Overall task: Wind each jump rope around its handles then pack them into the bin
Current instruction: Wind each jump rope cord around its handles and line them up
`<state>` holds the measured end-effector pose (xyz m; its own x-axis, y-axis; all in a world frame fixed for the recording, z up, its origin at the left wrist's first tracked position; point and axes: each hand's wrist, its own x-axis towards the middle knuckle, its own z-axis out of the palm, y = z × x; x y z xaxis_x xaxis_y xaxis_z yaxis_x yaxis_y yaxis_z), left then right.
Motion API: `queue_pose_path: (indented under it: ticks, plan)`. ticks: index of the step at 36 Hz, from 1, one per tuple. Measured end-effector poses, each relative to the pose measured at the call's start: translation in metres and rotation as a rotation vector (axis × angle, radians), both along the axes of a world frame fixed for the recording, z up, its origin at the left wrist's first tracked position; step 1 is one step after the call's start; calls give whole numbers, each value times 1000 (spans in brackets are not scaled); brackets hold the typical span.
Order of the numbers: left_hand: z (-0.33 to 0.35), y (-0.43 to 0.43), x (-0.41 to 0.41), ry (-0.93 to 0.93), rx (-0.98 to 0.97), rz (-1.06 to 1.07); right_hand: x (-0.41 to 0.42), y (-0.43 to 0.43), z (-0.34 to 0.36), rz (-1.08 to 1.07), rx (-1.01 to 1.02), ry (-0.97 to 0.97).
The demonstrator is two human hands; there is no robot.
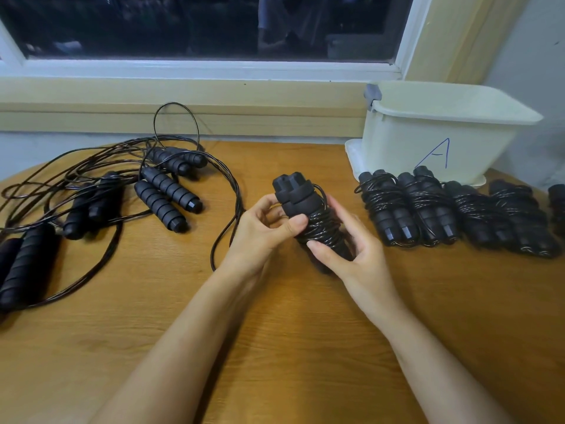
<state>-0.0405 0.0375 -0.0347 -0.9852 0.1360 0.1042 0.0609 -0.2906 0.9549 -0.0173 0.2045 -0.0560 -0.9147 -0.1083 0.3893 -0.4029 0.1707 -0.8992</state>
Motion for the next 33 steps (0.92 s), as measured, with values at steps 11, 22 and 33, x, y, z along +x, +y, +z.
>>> queue_pose_path:
  ticks: [11,22,33]
  plan:
    - [1,-5,-3,10,-3,43,2,2,4,70,-198,-135]
    - [7,-10,-2,15,-18,51,-3,13,9,180,-417,-362]
    - [10,-2,3,-46,-54,134,-3,8,5,17,-215,-173]
